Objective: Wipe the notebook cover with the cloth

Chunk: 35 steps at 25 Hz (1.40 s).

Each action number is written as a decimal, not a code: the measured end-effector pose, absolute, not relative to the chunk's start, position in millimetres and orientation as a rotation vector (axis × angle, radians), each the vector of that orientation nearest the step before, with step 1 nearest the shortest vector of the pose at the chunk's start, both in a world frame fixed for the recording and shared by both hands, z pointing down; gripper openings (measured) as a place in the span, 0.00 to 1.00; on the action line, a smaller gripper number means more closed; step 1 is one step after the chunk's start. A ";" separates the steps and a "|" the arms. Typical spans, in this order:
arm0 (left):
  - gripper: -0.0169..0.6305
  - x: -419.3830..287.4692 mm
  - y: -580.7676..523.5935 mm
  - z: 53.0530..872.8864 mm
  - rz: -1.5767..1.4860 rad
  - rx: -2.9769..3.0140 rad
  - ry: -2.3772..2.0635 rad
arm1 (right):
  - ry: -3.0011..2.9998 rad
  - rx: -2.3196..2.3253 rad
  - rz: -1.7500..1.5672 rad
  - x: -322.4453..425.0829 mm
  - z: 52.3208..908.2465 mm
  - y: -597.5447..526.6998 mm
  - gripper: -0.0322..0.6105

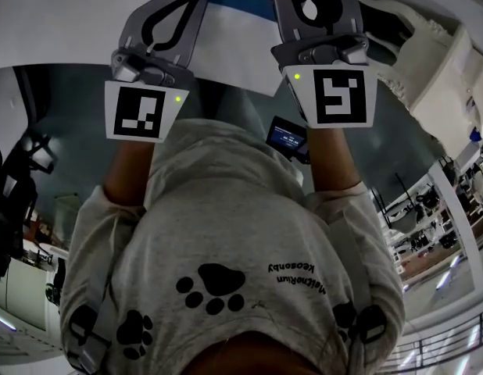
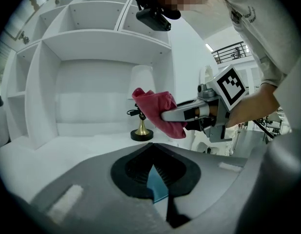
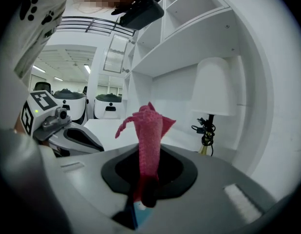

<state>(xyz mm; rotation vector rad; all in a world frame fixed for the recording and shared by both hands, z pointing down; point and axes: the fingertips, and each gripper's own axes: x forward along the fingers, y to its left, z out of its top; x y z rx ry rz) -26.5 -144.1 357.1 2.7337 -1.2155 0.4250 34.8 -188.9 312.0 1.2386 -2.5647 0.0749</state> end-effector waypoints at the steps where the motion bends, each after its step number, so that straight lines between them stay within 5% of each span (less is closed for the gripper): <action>1: 0.02 -26.1 -144.3 361.6 0.432 2.726 -1.211 | -2.557 1.226 0.078 35.0 317.4 -190.5 0.13; 35: 0.02 -41.1 -140.9 456.8 0.730 2.429 -1.067 | -2.118 0.595 0.083 -8.8 445.3 -218.0 0.12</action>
